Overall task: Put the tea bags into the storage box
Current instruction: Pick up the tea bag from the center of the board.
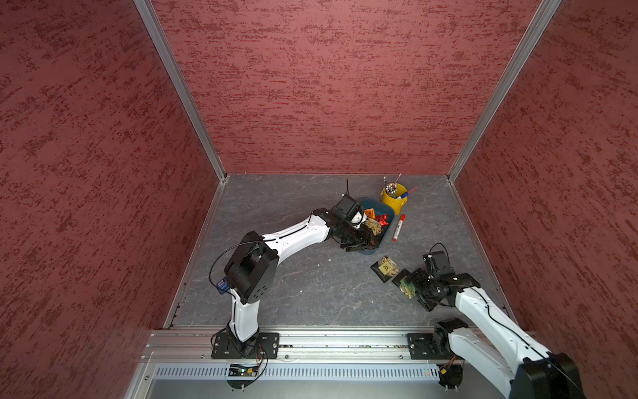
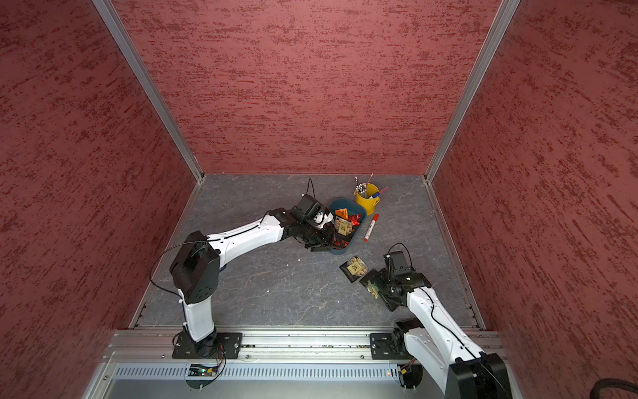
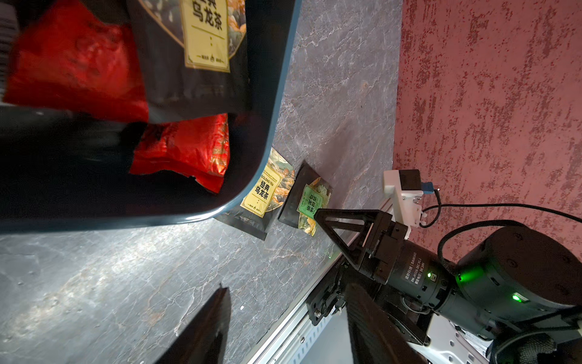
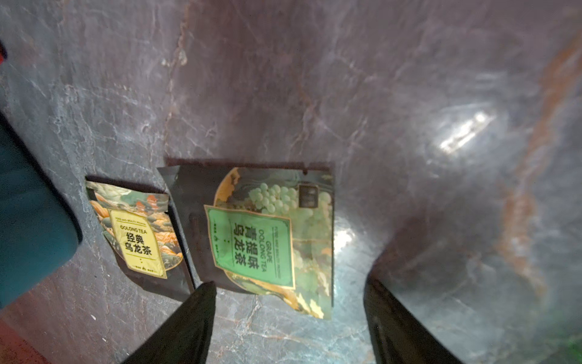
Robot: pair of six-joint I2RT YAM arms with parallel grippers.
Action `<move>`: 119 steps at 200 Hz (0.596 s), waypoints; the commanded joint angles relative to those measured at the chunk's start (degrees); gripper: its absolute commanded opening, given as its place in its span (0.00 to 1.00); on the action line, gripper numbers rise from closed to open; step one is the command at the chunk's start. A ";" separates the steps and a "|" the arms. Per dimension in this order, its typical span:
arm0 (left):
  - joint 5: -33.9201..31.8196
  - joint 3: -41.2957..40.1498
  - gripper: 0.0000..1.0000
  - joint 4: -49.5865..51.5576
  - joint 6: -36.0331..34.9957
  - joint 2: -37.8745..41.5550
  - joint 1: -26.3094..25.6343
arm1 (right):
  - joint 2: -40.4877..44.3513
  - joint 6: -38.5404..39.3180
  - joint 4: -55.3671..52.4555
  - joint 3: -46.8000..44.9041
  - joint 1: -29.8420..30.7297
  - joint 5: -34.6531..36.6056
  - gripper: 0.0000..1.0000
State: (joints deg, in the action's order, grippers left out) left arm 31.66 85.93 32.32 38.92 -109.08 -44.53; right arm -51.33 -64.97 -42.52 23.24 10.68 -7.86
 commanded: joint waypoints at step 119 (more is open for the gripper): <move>-2.29 3.13 0.62 0.84 -0.66 -1.28 -2.67 | -0.45 -1.65 5.75 -4.66 -0.37 -0.16 0.52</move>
State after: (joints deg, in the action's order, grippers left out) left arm 30.76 86.17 32.51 39.16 -109.25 -45.93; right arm -51.29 -66.11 -37.56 21.17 10.66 -8.34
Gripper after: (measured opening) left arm 0.616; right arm 0.542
